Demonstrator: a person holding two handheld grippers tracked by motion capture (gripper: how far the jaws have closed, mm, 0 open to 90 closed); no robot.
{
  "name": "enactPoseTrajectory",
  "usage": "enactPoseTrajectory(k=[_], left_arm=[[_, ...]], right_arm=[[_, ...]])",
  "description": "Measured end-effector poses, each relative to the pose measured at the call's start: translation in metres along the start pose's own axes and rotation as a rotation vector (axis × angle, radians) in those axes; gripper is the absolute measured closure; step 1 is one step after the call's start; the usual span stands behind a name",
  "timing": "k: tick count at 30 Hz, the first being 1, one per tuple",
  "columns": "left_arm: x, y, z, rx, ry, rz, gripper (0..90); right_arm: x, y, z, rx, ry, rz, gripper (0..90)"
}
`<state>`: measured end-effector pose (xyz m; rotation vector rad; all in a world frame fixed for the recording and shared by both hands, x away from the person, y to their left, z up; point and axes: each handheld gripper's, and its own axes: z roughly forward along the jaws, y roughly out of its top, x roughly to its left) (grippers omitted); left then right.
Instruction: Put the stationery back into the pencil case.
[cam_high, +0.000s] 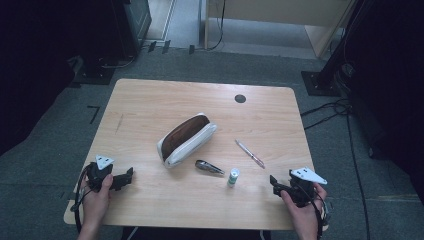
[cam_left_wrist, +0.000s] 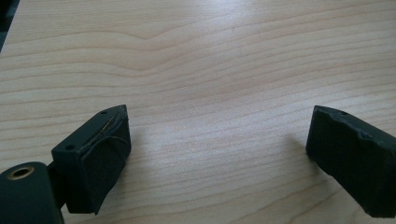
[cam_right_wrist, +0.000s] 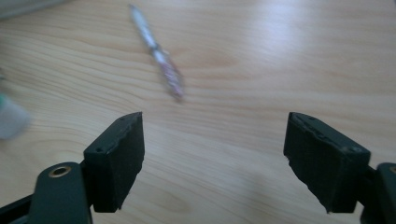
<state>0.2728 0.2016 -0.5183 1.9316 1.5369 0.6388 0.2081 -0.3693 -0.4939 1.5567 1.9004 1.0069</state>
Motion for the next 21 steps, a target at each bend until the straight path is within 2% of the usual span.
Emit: enactPoseTrajectory(k=[4,6,10,14,17,21], left_arm=[[-0.001,0.0,0.001,0.013,-0.015,0.016,2.9],[-0.001,0.0,0.001,0.014,-0.017,0.017,2.0],[-0.001,0.001,0.001,0.014,-0.016,0.016,1.9],[-0.001,0.001,0.001,0.014,-0.017,0.016,1.9],[-0.001,0.001,0.001,0.014,-0.016,0.016,2.0],[-0.001,0.001,0.001,0.015,-0.016,0.017,1.7]], right_arm=[[0.02,0.013,-0.008,-0.05,0.087,-0.044,34.5],[0.029,0.017,-0.011,-0.07,0.122,-0.063,37.2],[0.045,0.024,-0.014,-0.073,0.2,-0.091,40.7],[0.058,0.03,-0.017,-0.086,0.266,-0.102,42.4],[0.067,0.033,-0.019,-0.102,0.289,-0.105,44.5],[0.076,0.036,-0.02,-0.102,0.349,-0.102,49.0]])
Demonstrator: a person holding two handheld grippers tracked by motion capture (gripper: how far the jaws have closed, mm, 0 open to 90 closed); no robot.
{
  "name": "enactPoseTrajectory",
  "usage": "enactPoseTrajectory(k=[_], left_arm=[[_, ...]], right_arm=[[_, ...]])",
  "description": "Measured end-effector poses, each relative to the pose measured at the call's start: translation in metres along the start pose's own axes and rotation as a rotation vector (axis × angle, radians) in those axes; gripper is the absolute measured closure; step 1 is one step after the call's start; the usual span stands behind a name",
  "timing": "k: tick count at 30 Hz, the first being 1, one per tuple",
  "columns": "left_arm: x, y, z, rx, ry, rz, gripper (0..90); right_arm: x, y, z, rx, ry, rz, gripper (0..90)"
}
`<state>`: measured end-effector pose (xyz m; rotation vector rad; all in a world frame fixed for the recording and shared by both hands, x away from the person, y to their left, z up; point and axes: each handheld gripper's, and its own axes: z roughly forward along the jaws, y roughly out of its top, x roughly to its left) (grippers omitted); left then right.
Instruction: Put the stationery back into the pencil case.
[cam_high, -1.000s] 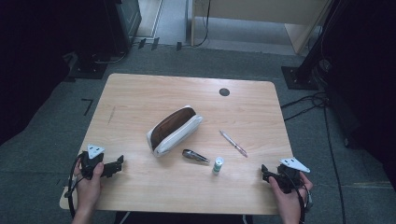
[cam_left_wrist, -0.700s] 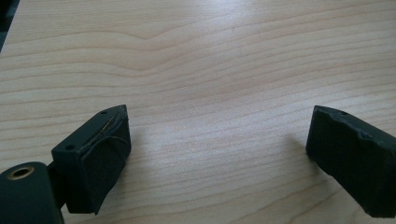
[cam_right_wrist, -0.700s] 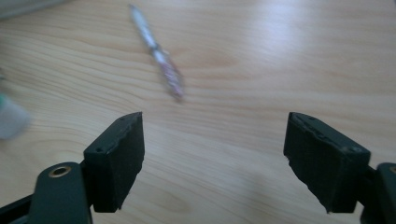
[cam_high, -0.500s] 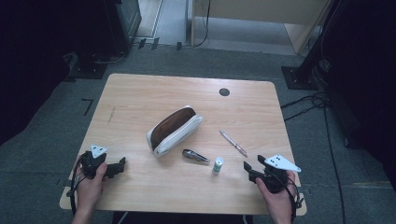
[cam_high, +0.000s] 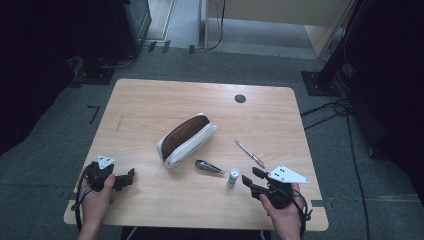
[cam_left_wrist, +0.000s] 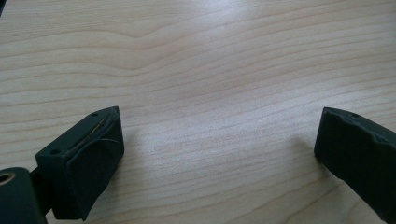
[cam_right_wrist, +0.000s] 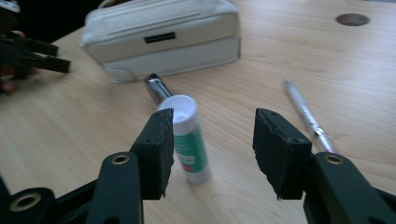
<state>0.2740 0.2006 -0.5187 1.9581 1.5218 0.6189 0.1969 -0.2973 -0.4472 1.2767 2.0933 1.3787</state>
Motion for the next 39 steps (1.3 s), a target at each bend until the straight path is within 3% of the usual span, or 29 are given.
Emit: enactPoseTrajectory(k=[5,11,16,25,32,39], left_arm=[[0.0,0.0,0.0,0.0,0.0,0.0,1.8],[0.0,0.0,0.0,0.0,0.0,0.0,1.7],[0.0,0.0,0.0,0.001,0.003,-0.004,1.1],[0.0,0.0,0.001,0.008,0.007,-0.007,0.0],[0.0,0.0,0.001,0.008,0.005,-0.007,0.0],[0.0,0.0,0.001,0.008,0.005,-0.007,0.0]], right_arm=[[0.009,0.003,0.008,0.004,0.037,-0.018,50.1],[0.014,0.003,0.021,0.021,0.036,-0.022,49.1],[0.014,0.001,0.03,0.049,-0.002,-0.036,49.6],[0.02,-0.005,0.041,0.063,-0.015,-0.061,54.7],[0.023,-0.007,0.044,0.065,-0.061,-0.097,60.6],[0.023,-0.007,0.044,0.064,-0.072,-0.117,66.4]])
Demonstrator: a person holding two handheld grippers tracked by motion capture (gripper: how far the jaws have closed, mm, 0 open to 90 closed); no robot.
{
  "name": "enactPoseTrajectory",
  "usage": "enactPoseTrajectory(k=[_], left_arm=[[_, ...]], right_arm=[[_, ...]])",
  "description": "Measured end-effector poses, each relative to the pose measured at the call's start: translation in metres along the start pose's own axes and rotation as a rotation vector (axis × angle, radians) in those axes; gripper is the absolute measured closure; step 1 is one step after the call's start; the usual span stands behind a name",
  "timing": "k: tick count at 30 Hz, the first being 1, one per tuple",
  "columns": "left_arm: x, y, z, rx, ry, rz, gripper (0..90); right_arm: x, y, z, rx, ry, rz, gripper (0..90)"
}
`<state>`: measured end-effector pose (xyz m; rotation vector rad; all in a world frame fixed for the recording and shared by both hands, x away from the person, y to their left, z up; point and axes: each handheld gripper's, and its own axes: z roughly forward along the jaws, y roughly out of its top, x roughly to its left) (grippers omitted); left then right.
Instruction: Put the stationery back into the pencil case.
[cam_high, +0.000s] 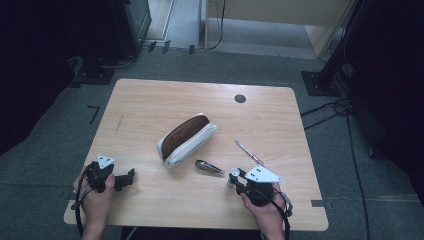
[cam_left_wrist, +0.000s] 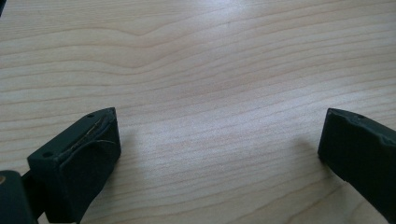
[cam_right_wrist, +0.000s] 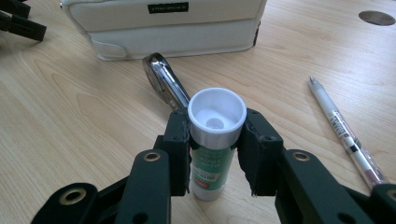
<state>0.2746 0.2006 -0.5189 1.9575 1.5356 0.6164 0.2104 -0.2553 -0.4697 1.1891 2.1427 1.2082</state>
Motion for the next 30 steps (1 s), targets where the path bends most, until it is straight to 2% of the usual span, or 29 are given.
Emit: enactPoseTrajectory(k=[17,30], left_arm=[[0.0,0.0,0.0,-0.004,-0.008,0.009,0.0],[0.0,0.0,0.0,-0.004,-0.008,0.009,0.0]], right_arm=[[-0.001,0.016,-0.008,-0.037,0.021,0.022,66.6],[-0.002,0.036,-0.01,-0.075,0.028,0.014,66.6]])
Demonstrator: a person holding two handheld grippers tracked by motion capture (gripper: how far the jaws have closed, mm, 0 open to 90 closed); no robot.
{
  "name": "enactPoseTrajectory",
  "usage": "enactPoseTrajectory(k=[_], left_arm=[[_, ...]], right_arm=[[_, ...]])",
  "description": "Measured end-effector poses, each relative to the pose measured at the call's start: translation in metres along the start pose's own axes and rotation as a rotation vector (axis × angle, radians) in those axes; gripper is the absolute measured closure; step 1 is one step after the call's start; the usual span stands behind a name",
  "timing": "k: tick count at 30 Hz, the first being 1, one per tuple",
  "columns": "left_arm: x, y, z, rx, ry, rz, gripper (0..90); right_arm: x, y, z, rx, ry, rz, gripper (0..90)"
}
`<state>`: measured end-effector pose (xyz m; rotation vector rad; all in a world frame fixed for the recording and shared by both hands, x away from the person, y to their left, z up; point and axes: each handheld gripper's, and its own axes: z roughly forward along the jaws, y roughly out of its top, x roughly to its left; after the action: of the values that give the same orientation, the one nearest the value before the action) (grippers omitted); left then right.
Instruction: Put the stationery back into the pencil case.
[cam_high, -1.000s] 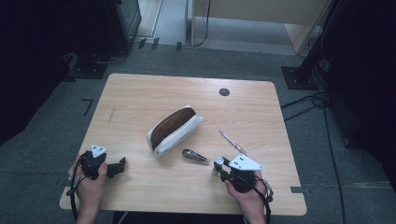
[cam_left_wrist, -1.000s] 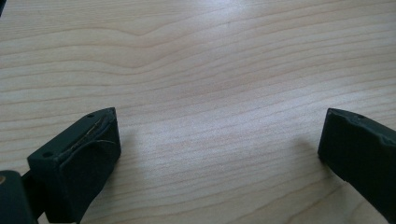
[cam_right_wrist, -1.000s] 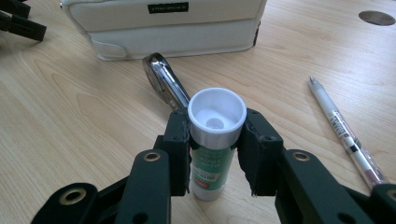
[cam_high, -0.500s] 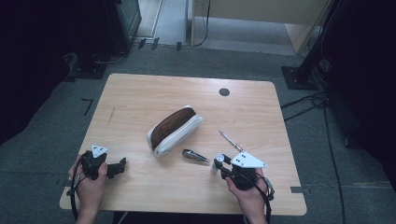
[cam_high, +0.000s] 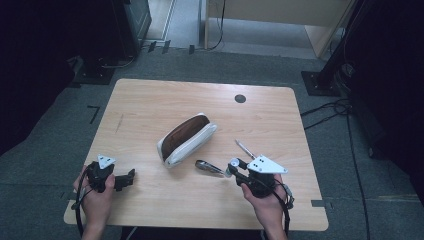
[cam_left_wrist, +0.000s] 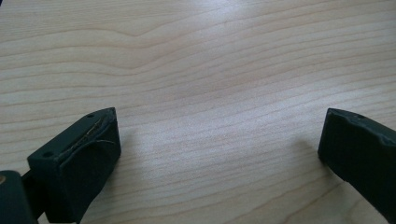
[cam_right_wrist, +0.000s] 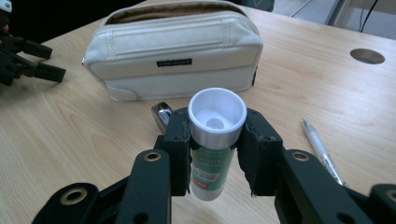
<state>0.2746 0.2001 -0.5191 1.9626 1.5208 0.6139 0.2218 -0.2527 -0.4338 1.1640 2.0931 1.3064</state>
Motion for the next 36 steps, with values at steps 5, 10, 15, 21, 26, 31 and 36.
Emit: enactPoseTrajectory(k=[5,10,15,21,26,31,36], left_arm=[[0.0,0.0,0.0,0.0,0.0,0.0,0.0],[0.0,0.0,0.0,0.0,0.0,0.0,0.0],[0.0,0.0,0.0,0.0,0.0,0.0,0.0],[0.0,0.0,0.0,0.0,0.0,0.0,0.0],[0.0,0.0,0.0,0.0,0.0,0.0,0.0],[0.0,0.0,0.0,0.0,0.0,0.0,0.0],[0.0,0.0,0.0,0.0,0.0,0.0,0.0]], right_arm=[[0.0,0.009,0.001,-0.02,0.001,-0.001,66.6],[0.001,0.016,0.002,-0.031,0.004,-0.003,66.6],[0.001,0.024,0.004,-0.04,0.005,-0.01,66.6],[0.001,0.035,0.008,-0.047,0.012,-0.01,66.6],[0.003,0.043,0.01,-0.062,0.023,-0.016,66.7],[0.005,0.05,0.011,-0.07,0.027,-0.023,66.7],[0.006,0.056,0.012,-0.078,0.034,-0.033,66.6]])
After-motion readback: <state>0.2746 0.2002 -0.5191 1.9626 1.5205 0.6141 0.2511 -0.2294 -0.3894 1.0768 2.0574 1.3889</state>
